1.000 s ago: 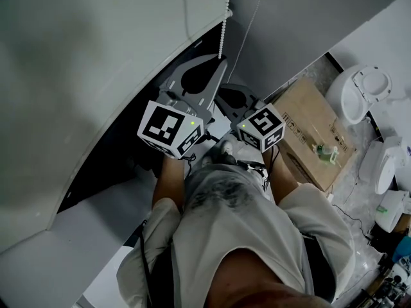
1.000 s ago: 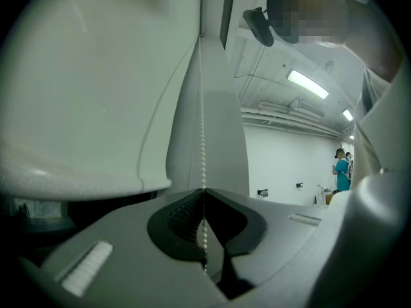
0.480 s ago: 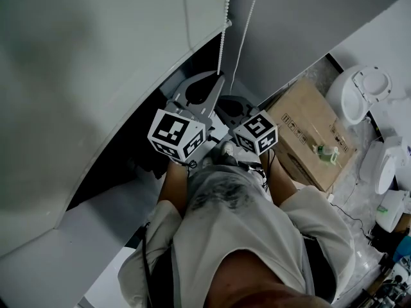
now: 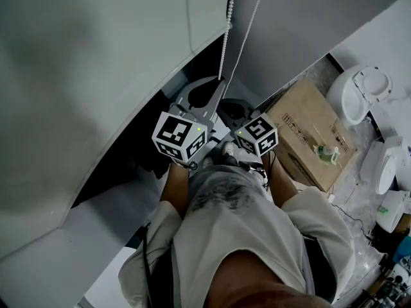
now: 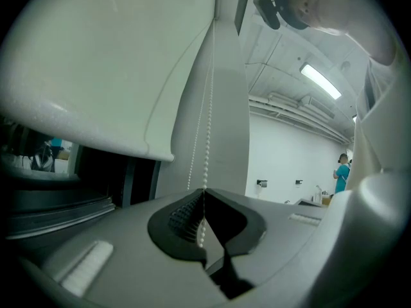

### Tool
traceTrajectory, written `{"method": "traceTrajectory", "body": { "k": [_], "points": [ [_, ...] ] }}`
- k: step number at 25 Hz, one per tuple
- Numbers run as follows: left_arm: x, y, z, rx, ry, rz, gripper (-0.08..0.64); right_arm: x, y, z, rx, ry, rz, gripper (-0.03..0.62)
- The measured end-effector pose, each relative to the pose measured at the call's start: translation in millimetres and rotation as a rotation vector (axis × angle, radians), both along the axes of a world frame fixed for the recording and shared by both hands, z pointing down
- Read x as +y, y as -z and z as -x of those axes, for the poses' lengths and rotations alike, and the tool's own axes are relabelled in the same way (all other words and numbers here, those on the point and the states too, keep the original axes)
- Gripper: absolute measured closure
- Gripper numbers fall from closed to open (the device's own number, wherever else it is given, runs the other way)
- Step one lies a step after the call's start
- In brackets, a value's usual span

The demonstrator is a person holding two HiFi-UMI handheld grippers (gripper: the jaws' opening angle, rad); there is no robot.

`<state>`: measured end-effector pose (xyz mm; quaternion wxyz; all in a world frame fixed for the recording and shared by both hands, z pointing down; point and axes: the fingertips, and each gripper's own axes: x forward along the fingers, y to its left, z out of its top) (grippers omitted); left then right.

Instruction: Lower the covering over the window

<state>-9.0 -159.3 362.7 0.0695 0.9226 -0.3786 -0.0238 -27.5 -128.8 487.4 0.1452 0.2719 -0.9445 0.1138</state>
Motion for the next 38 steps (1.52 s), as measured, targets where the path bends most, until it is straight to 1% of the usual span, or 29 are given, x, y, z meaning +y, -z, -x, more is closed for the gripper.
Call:
{"method": "traceTrajectory", "body": {
  "k": [1, 3, 6, 7, 8, 9, 12, 15, 19, 23, 26, 28, 29, 30, 35, 38],
  "points": [
    [-0.1, 0.1, 0.4, -0.001, 0.002, 0.000, 0.546, 1.7, 2.9, -1.3, -0.001, 0.004, -0.008, 0.574],
    [0.0, 0.1, 1.2, -0.001, 0.005, 0.001, 0.546, 5.8, 17.0, -4.2, -0.033, 0.018, -0.034, 0.574],
    [-0.9, 0.6, 1.7, -0.001, 0.010, 0.000, 0.546, 10.2, 52.5, -11.8, -0.130, 0.042, -0.092, 0.567],
    [-1.3, 0.5, 2.0, -0.002, 0.010, 0.000, 0.546, 11.1, 66.4, -14.5, -0.165, 0.048, -0.112, 0.551],
    [-1.5, 0.4, 2.2, -0.002, 0.010, 0.000, 0.546, 11.2, 81.4, -17.2, -0.195, 0.049, -0.133, 0.521],
    [-1.6, 0.2, 2.1, -0.003, 0.010, 0.000, 0.546, 10.2, 97.2, -20.3, -0.221, 0.045, -0.158, 0.516],
    [-1.4, 0.3, -0.1, -0.006, 0.007, 0.001, 0.546, 1.4, 142.5, -29.4, -0.281, 0.020, -0.240, 0.517],
    [0.8, 0.6, -2.1, -0.012, 0.003, -0.001, 0.546, -8.4, 180.5, -31.4, -0.318, 0.018, -0.317, 0.517],
    [2.5, 1.0, -3.6, -0.016, 0.001, -0.001, 0.546, -18.5, 218.1, -25.0, -0.336, 0.037, -0.401, 0.517],
    [3.6, 1.1, -4.8, -0.018, -0.004, -0.002, 0.546, -23.8, 242.8, -18.6, -0.346, 0.054, -0.448, 0.517],
    [5.2, 0.8, -6.6, -0.018, -0.008, -0.002, 0.546, -27.7, 251.4, -14.5, -0.334, 0.060, -0.477, 0.517],
    [5.9, 0.5, -8.1, -0.016, -0.010, -0.003, 0.546, -28.3, 251.1, -11.6, -0.323, 0.069, -0.488, 0.528],
    [6.0, 0.6, -8.6, -0.014, -0.010, -0.003, 0.546, -27.6, 250.6, -10.6, -0.322, 0.074, -0.490, 0.558],
    [6.1, 0.8, -8.9, -0.013, -0.010, -0.004, 0.546, -26.7, 250.4, -10.0, -0.324, 0.078, -0.490, 0.569],
    [6.8, 0.6, -7.2, -0.020, -0.007, -0.007, 0.546, -27.2, 248.8, -12.7, -0.353, 0.049, -0.480, 0.574],
    [8.3, -8.6, -6.6, -0.043, -0.007, 0.009, 0.546, -28.4, 239.3, -12.6, -0.324, 0.035, -0.485, 0.574]
  ]
}}
